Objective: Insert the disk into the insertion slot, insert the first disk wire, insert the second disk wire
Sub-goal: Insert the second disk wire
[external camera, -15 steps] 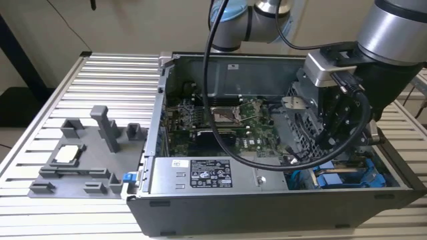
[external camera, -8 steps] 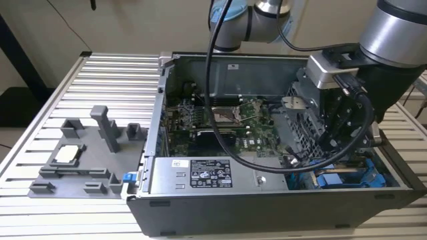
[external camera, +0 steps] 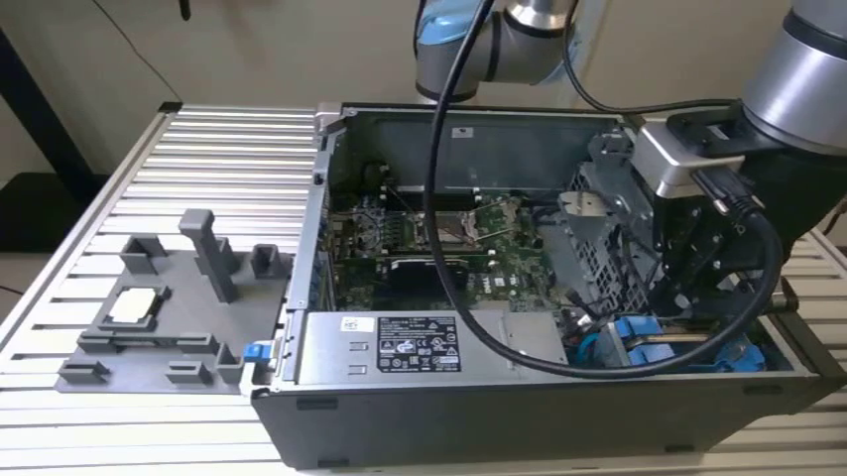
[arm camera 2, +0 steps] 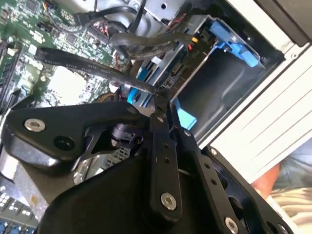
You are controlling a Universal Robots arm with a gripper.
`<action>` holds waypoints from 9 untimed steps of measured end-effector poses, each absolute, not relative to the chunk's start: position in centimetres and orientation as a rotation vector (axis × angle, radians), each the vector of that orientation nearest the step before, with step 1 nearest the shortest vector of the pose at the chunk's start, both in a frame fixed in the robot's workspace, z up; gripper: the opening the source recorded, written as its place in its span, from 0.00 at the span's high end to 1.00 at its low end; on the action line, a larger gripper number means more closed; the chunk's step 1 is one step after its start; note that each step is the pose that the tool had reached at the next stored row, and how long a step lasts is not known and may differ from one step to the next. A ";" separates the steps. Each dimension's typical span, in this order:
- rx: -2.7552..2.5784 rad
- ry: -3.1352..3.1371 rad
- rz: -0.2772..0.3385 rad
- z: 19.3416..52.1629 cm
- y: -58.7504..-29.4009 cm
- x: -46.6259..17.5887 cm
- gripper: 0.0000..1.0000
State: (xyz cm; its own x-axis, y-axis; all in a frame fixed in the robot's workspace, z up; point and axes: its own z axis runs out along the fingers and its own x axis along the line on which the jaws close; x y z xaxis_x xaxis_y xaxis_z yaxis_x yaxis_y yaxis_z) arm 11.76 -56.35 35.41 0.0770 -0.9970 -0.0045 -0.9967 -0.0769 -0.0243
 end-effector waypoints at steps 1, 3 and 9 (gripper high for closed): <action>-2.290 2.120 -0.021 35.4 -56.3 11.8 0.84; -2.290 2.120 -0.020 35.4 -56.3 11.8 0.84; -2.290 2.120 -0.020 35.3 -56.9 11.8 0.84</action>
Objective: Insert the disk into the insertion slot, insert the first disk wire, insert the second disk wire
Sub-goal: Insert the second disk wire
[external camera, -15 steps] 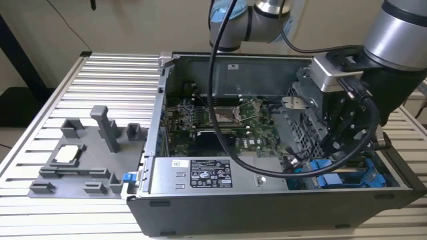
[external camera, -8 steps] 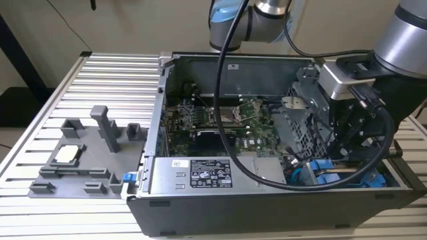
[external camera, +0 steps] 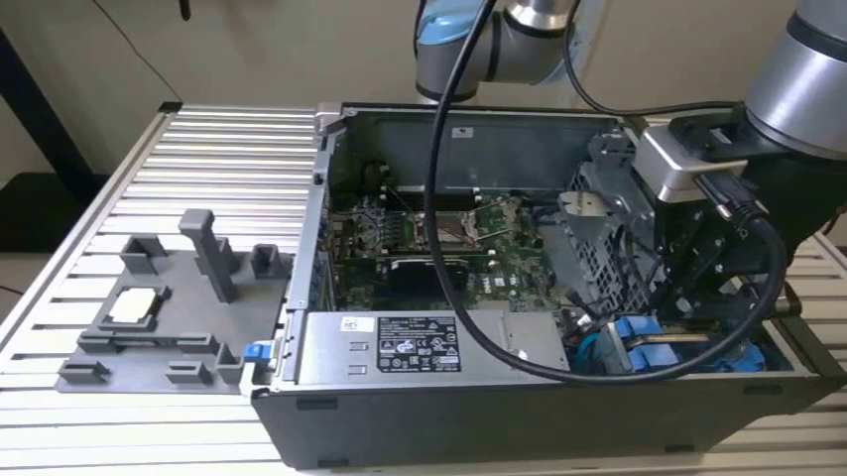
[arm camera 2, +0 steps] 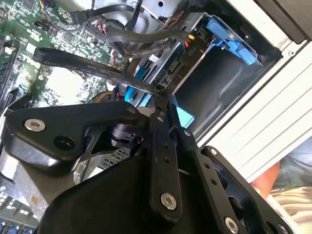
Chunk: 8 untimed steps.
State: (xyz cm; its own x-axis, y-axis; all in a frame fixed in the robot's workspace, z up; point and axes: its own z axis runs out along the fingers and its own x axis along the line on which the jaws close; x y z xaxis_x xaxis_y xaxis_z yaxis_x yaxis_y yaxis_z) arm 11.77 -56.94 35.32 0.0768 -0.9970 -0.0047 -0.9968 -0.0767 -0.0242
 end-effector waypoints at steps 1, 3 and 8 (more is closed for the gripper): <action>-2.290 2.120 -0.020 35.3 -57.1 11.8 0.84; -2.290 2.120 -0.020 35.3 -57.5 11.9 0.84; -2.290 2.120 -0.020 35.2 -58.0 12.0 0.84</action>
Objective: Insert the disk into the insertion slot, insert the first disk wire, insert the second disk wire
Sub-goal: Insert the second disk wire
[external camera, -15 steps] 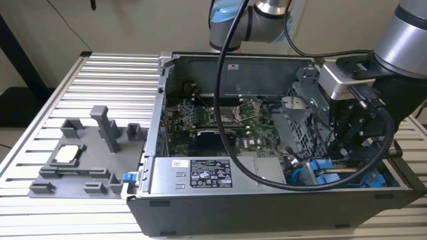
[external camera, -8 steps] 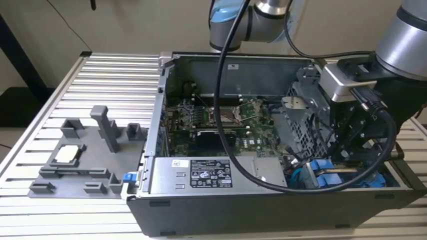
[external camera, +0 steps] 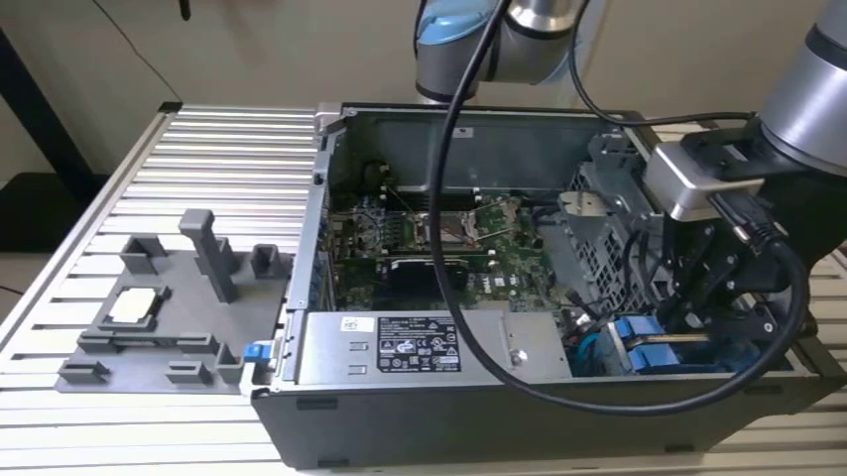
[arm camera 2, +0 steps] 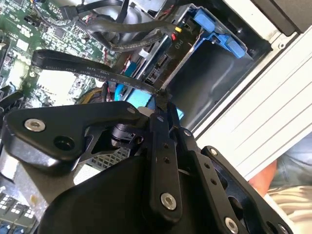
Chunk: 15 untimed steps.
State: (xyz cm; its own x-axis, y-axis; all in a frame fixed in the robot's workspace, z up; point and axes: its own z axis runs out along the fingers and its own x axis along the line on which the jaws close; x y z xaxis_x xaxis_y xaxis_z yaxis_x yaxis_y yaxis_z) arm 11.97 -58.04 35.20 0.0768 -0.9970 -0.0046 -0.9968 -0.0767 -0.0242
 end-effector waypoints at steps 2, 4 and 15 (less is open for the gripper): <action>-2.290 2.120 -0.020 35.2 -58.2 12.0 0.84; -2.289 2.120 -0.021 35.2 -58.2 12.0 0.84; -2.258 2.090 -0.062 34.8 -57.3 12.1 0.84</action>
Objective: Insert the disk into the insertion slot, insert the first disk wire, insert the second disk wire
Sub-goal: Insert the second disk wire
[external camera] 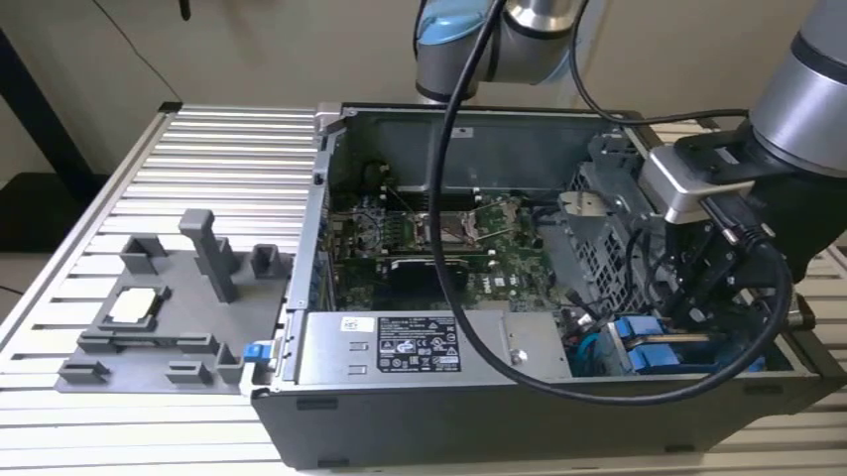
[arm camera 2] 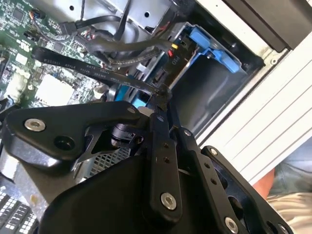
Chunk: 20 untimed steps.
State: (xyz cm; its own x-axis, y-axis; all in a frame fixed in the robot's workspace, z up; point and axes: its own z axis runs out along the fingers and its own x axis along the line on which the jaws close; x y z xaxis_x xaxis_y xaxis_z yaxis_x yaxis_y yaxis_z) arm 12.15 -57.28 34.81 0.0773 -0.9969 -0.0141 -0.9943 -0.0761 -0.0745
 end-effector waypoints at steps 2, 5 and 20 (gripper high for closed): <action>-2.252 2.086 -0.052 34.7 -57.2 12.3 0.84; -2.237 2.075 -0.025 34.6 -57.2 12.5 0.84; -2.143 2.159 -0.017 34.5 -57.3 12.6 0.84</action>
